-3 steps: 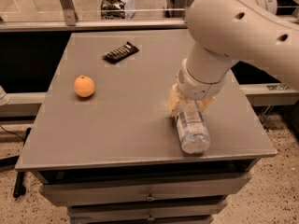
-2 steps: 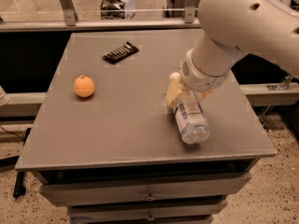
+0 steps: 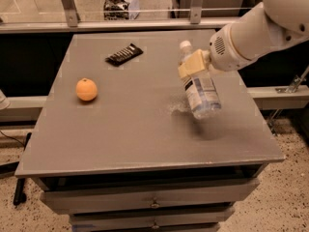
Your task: Place blue plastic bottle upright
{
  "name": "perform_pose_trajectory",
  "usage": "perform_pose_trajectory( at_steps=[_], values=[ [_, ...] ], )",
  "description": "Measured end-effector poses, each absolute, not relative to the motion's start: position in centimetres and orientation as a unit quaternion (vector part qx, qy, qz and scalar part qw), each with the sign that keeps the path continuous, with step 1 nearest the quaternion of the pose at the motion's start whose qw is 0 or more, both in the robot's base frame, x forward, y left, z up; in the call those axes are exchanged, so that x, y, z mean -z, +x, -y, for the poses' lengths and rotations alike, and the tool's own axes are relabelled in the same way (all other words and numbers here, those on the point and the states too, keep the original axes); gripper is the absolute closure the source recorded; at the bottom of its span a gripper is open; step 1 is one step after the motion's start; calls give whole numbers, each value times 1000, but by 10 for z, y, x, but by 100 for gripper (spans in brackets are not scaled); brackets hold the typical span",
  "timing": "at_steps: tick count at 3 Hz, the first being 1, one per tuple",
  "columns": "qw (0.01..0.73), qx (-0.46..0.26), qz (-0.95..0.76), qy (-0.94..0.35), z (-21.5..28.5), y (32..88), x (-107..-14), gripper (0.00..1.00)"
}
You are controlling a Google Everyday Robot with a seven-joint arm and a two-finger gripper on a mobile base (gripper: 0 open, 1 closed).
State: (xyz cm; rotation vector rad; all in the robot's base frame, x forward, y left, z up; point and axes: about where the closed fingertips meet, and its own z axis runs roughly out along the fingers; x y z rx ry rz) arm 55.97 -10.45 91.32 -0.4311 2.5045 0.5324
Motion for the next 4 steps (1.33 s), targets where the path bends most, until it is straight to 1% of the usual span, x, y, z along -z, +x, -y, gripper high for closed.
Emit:
perform_pose_trajectory(
  at_steps=[2,3,4],
  values=[
    [429,-334,-825,-153,96,568,-970,100],
    [463,-400,-777,-150,110,559,-974,100],
    [490,-389,-761,-173,118,547,-981,100]
  ],
)
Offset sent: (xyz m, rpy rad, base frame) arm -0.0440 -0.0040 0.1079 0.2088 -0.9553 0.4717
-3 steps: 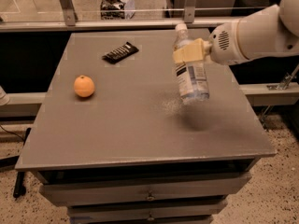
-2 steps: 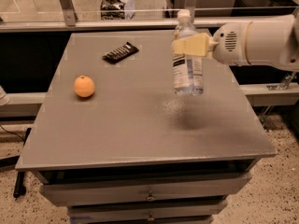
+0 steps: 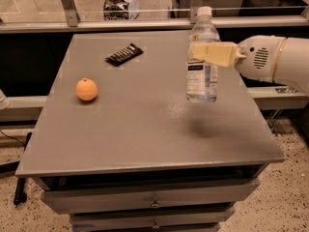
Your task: Place blue plastic bottle upright
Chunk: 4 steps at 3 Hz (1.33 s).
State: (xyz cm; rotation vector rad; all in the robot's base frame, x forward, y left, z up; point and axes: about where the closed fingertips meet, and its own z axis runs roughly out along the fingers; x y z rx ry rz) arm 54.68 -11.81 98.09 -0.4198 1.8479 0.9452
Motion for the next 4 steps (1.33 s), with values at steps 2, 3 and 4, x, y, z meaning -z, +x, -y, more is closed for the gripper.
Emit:
perform_pose_trajectory(
  at_steps=[2,3,4],
  values=[
    [547,-430,-680,-233,121,533,-1016,100],
    [575,-430,-624,-310,116,530,-1020,100],
    [584,-385,-591,-402,111,530,-1005,100]
  ],
)
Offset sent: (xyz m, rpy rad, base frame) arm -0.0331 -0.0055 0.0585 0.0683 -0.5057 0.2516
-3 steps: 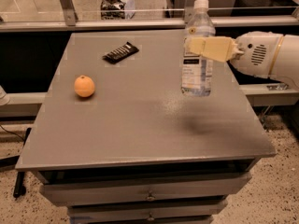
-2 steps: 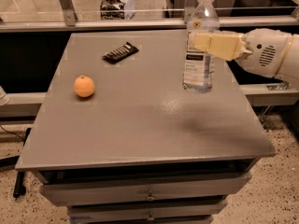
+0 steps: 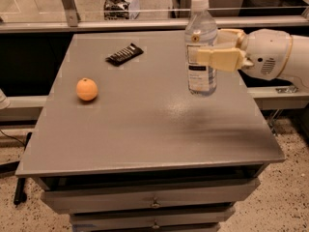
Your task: Place blue plastic bottle upright
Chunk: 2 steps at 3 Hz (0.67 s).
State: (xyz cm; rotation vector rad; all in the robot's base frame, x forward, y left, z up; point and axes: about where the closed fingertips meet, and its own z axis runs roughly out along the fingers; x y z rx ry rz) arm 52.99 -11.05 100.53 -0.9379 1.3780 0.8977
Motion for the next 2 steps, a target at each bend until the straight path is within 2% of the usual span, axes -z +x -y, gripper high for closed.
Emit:
perform_pose_trajectory(
  at_steps=[1,2],
  values=[
    [587,-346,-576,-452,114,533,-981,100],
    [598,-344,-558,-462,123,537,-957,100]
  ],
)
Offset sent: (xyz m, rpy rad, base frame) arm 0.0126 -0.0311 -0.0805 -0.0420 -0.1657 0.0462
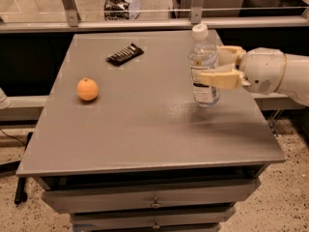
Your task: Place blue plastic bottle upright
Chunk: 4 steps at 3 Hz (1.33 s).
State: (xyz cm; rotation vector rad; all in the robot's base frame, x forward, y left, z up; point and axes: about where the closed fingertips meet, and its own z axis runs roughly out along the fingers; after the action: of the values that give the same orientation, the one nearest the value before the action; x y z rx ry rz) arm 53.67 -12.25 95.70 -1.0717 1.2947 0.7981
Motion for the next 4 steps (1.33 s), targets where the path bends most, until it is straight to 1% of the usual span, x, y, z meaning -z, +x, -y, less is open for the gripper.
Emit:
perform_pose_trajectory(
  at_steps=[2,4],
  values=[
    [622,-399,-511,-440,137,539,-942,100],
    [628,-430,-498,-416,153,540,-936,100]
  ],
)
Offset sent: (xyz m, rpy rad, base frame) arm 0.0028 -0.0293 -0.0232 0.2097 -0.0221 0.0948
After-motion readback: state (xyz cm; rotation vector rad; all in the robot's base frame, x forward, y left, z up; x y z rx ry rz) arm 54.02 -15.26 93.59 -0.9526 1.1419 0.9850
